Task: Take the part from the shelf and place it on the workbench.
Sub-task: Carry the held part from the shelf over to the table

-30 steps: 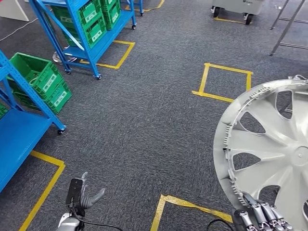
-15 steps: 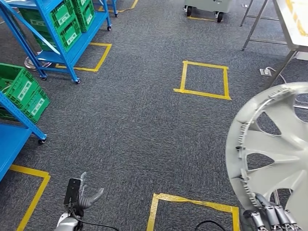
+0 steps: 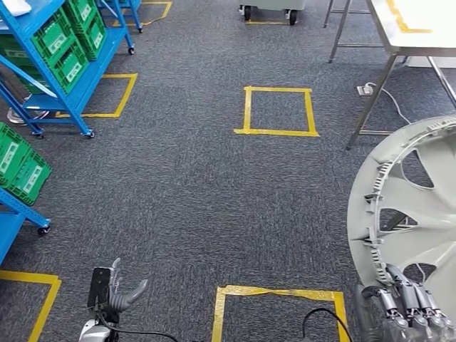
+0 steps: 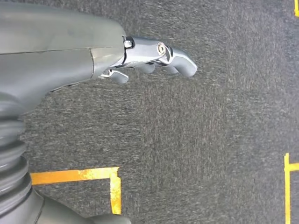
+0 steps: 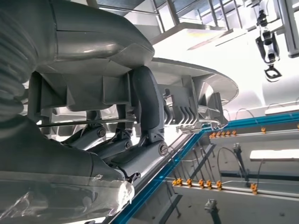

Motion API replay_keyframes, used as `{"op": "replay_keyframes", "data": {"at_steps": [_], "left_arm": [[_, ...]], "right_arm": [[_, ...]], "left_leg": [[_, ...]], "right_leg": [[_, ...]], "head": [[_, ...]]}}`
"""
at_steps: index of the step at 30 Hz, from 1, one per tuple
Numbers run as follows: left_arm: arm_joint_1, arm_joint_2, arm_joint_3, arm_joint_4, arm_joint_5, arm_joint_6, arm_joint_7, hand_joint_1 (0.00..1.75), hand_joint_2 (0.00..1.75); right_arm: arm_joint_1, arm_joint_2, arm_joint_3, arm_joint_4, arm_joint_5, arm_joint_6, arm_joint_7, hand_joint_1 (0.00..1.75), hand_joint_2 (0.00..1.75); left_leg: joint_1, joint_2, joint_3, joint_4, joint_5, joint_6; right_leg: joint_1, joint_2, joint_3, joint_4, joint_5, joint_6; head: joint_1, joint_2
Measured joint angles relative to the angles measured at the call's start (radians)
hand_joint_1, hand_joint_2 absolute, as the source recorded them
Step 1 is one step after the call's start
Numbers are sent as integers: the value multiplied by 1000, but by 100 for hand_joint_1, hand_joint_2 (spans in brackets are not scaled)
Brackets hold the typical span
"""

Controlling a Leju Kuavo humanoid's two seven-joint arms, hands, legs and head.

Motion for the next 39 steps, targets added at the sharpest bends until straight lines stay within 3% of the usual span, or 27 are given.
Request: {"op": "replay_keyframes", "data": {"at_steps": [2, 3, 4, 6, 8, 10, 12, 13, 14, 15, 17, 19, 21, 23, 25, 27, 28, 29, 30, 32, 33, 35, 37, 39], "left_arm": [[-2, 0, 3, 0, -1, 3, 0, 0, 175], [-3, 0, 5, 0, -1, 4, 0, 0, 175], [-3, 0, 6, 0, -2, 4, 0, 0, 175], [-5, -1, 6, 0, -3, 6, 0, 0, 175], [-7, -3, 7, 0, -5, 6, 0, 0, 175], [-8, -3, 8, 0, -7, 7, 0, 0, 175], [-6, -2, 9, 0, -10, 8, 0, 0, 175], [-6, -2, 10, 0, -10, 8, 0, 0, 175], [-5, -2, 10, 0, -11, 8, 0, 0, 175], [-6, -2, 10, 0, -11, 8, 0, 0, 175], [-6, -1, 11, 0, -12, 8, 0, 0, 175], [-7, 0, 12, 0, -12, 9, 0, 0, 175], [-8, 1, 12, 0, -12, 12, 0, 0, 175], [-10, 0, 12, 0, -14, 15, 0, 0, 175], [-12, -2, 12, 0, -17, 16, -3, 0, 175], [-10, -3, 12, 0, -18, 15, -4, 0, 175], [-9, -3, 13, 0, -17, 14, -4, 0, 175], [-8, -2, 13, 0, -15, 12, -4, 0, 175], [-7, -2, 13, 0, -14, 11, -4, 0, 175], [-9, -1, 14, 0, -13, 8, -4, 0, 175], [-10, -1, 14, 0, -12, 7, -4, 0, 175], [-12, 0, 15, 0, -12, 6, -2, 0, 175], [-14, -1, 15, 0, -13, 6, 0, 0, 175], [-16, -2, 15, 0, -15, 6, 0, 0, 175]], "right_arm": [[-1, -7, 8, 0, 0, 0, 6, 175, 175], [-2, -10, 12, 0, 0, -1, 8, 175, 175], [-2, -14, 15, 0, 0, -2, 9, 175, 175], [1, -18, 22, 0, 0, -3, 11, 175, 175], [4, -22, 25, -1, 0, -3, 12, 175, 175], [4, -26, 27, -1, 0, -3, 12, 175, 175], [2, -29, 29, -1, 0, -3, 12, 175, 175], [2, -30, 29, -1, 0, -3, 12, 175, 175], [2, -31, 29, -1, 0, -3, 12, 175, 175], [3, -32, 29, -1, 0, -3, 12, 175, 175], [2, -34, 30, -1, 0, -3, 13, 175, 175], [0, -34, 31, -1, 0, -3, 13, 175, 175], [1, -35, 32, -2, 0, -3, 14, 175, 175], [3, -36, 33, -2, 0, -3, 15, 175, 175], [4, -37, 35, -2, 0, -3, 17, 175, 175], [4, -37, 37, -2, 0, -3, 20, 175, 175], [5, -37, 39, -2, 0, -3, 22, 175, 175], [5, -37, 40, -2, 0, -3, 23, 175, 175], [5, -37, 42, -2, 0, -3, 24, 175, 175], [5, -37, 44, -2, 0, -3, 22, 175, 175], [5, -37, 45, -2, 0, -3, 20, 175, 175], [6, -37, 47, -2, 0, -4, 19, 175, 175], [9, -37, 49, -2, 0, -4, 19, 175, 175], [15, -37, 50, -2, 0, -4, 19, 175, 175]], "left_leg": [[1, -25, 57, -129, 68, 8], [2, -37, 78, -177, 82, 10], [2, -45, 89, -206, 86, 11], [2, -38, 93, -220, 82, 15], [4, -25, 95, -226, 87, 26], [5, -9, 99, -229, 87, 34], [4, 7, 100, -228, 86, 37], [4, 15, 101, -228, 85, 37], [4, 23, 102, -228, 84, 36], [5, 30, 105, -228, 82, 33], [3, 41, 113, -227, 75, 24], [-2, 50, 118, -225, 70, 13], [-4, 60, 120, -227, 70, 4], [0, 53, 117, -220, 58, -6], [2, 29, 83, -147, 10, -11], [2, 13, 14, -9, -52, -9], [1, 9, -15, 44, -65, -7], [1, 7, -30, 64, -58, -4], [0, 3, -25, 44, -32, 0], [0, -18, 30, -78, 45, 8], [1, -33, 60, -144, 69, 12], [1, -52, 90, -211, 81, 14], [1, -42, 93, -221, 82, 19], [3, -27, 96, -227, 86, 30]], "right_leg": [[1, 18, -1, 3, 1, 4], [1, 26, -4, 4, 2, 8], [1, 33, -9, 5, 4, 14], [0, 45, -17, 2, 8, 26], [1, 19, -29, 21, -5, 37], [0, -24, -73, 116, -58, 47], [-3, -38, -135, 247, -114, 54], [-4, -40, -151, 282, -121, 56], [-5, -41, -148, 278, -109, 58], [-6, -44, -124, 235, -82, 59], [-6, -70, -46, 97, -26, 60], [-4, -86, -3, 18, -6, 49], [-1, -74, -5, 12, -7, 31], [-1, -60, -7, 9, -5, 17], [-2, -47, -7, 6, -2, 5], [-1, -32, -10, 6, -1, -1], [1, -22, -10, 6, 0, -2], [2, -12, -11, 6, 0, -3], [2, -2, -10, 6, 0, -2], [2, 18, -8, 6, 1, 0], [3, 27, -10, 8, 2, 2], [3, 42, -16, 8, 5, 12], [0, 52, -22, 5, 10, 24], [1, 26, -38, 32, -9, 35]], "head": [[0, 0], [0, 0], [0, 0], [-1, 0], [3, 0], [8, 0], [9, 0], [9, 0], [10, 0], [10, 0], [10, 0], [8, 0], [6, 0], [4, 0], [1, 0], [-1, 0], [-1, 0], [-1, 0], [-1, 0], [-1, 0], [0, 0], [0, 0], [0, 0], [4, 0]]}}
